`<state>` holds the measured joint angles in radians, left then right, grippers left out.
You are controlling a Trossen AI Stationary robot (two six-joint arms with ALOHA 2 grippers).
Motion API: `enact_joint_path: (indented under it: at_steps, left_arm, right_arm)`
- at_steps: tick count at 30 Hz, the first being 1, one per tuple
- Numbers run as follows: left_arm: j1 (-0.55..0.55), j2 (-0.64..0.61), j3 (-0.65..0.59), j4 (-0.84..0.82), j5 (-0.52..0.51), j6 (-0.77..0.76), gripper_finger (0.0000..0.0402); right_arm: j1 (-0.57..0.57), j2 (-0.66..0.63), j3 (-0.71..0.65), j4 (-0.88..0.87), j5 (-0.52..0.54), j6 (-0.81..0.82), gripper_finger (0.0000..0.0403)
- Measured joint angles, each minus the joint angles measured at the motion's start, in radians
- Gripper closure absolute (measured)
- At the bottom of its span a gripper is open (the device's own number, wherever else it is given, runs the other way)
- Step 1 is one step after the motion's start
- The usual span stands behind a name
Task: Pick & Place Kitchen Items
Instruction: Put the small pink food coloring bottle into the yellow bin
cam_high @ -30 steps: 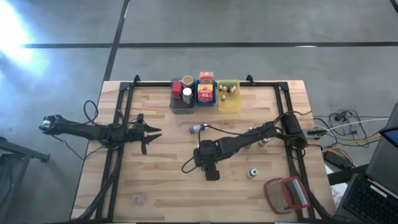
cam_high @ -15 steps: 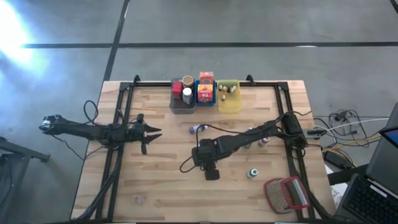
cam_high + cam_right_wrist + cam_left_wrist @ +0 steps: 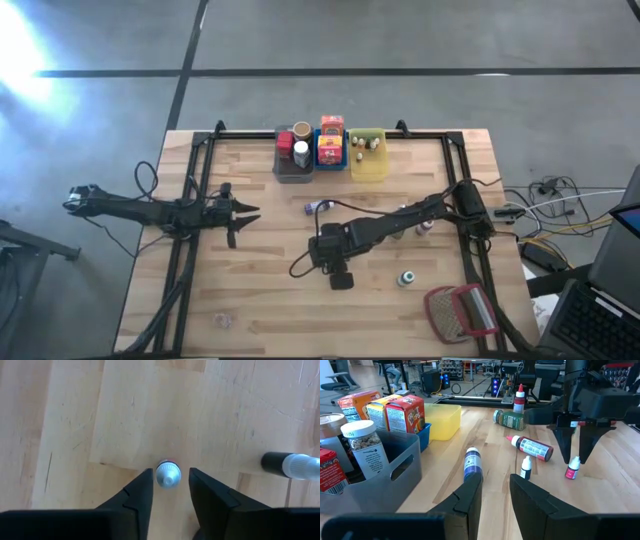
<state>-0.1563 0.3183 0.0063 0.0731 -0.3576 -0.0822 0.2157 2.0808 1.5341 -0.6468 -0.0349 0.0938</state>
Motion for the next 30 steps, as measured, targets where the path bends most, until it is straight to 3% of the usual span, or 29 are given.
enact_joint_path:
  at_steps: [13,30]
  left_arm:
    - [0.000,0.000,0.000,0.000,0.000,0.000,0.0293]
    - [0.000,0.000,0.000,0.000,0.000,0.000,0.0293]
  right_arm:
    - [0.000,0.000,0.000,0.003,0.000,-0.018,0.0350]
    - [0.000,0.000,0.000,0.002,0.000,-0.018,0.0348]
